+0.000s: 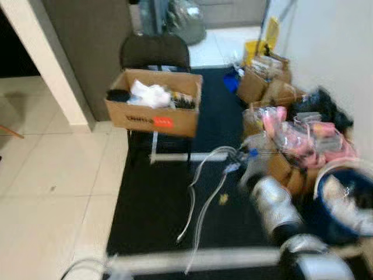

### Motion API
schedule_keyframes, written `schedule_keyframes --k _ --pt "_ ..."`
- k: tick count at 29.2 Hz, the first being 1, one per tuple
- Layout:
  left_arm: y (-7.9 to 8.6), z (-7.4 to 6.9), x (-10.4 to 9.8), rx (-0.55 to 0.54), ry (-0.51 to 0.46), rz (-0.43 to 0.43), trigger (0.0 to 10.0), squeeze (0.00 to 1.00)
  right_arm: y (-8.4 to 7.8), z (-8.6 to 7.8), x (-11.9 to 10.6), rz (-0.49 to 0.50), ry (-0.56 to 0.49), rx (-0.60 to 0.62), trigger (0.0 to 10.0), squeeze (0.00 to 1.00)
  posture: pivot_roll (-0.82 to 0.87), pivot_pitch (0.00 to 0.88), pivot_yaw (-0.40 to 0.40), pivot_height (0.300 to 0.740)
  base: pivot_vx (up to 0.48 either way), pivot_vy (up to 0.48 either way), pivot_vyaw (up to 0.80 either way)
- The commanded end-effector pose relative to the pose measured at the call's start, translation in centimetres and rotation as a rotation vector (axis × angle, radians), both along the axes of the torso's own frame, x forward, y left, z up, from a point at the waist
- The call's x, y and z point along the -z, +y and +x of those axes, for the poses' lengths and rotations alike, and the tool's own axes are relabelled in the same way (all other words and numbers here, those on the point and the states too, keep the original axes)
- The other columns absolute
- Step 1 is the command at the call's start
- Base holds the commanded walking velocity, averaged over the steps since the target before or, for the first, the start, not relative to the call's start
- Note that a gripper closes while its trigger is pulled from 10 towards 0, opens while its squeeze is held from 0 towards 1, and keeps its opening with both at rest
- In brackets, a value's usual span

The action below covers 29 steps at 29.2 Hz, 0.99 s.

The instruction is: Picking trash to rubbish bin

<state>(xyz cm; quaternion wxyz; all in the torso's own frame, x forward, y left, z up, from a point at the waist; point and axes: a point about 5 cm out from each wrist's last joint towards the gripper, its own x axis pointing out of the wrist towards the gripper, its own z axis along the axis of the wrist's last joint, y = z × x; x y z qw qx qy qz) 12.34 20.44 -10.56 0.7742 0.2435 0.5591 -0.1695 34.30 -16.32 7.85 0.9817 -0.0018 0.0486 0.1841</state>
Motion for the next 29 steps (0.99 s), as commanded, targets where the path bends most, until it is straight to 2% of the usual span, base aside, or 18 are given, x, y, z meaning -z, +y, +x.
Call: schedule_keyframes --k 1,10,15,18,20,21,22,23,29 --pt "0.1 0.1 0.0 -0.008 0.000 -0.004 10.0 0.00 -0.9 -0.1 0.0 0.007 0.003 0.024 10.0 0.00 0.00 0.068 0.093 0.740 0.311 0.000 0.00" --pt "0.0 0.3 -0.1 0.001 -0.002 -0.006 10.0 0.00 -0.8 0.4 -1.0 0.070 -0.030 0.027 10.0 0.00 0.00 0.063 0.095 0.740 0.310 0.000 0.00" --pt "0.0 0.5 -0.2 0.005 -0.005 -0.006 10.0 0.00 -0.1 1.0 -2.9 0.168 -0.106 -0.004 10.0 0.00 0.00 0.062 0.097 0.740 0.311 0.000 -0.73" --pt "0.1 0.6 -0.2 0.007 -0.006 -0.005 10.0 0.00 0.5 1.6 -6.9 0.371 -0.262 -0.054 10.0 0.00 0.01 0.061 0.100 0.740 0.314 0.000 -0.20" --pt "0.1 0.6 -0.2 0.008 -0.006 -0.004 10.0 0.00 0.8 1.8 -9.2 0.445 -0.344 -0.087 10.0 0.00 0.01 0.061 0.100 0.740 0.315 0.000 0.00" --pt "0.1 0.6 -0.2 0.008 -0.006 -0.004 10.0 0.00 0.8 1.8 -9.2 0.445 -0.344 -0.087 10.0 0.00 0.01 0.061 0.100 0.740 0.319 0.000 0.00" --pt "0.1 0.6 -0.2 0.010 -0.004 -0.003 10.0 0.00 1.1 2.1 -11.9 0.464 -0.427 -0.107 10.0 0.00 0.01 0.061 0.100 0.740 0.315 0.000 0.00" --pt "0.1 0.6 -0.2 0.011 -0.004 -0.003 10.0 0.00 1.4 2.1 -13.2 0.462 -0.465 -0.124 10.0 0.00 0.01 0.061 0.100 0.740 0.315 0.000 0.00" --pt "0.1 0.6 -0.2 0.014 -0.004 -0.005 10.0 0.00 2.7 2.0 -16.6 0.470 -0.553 -0.194 10.0 0.00 0.01 0.061 0.100 0.740 0.316 0.000 0.00"
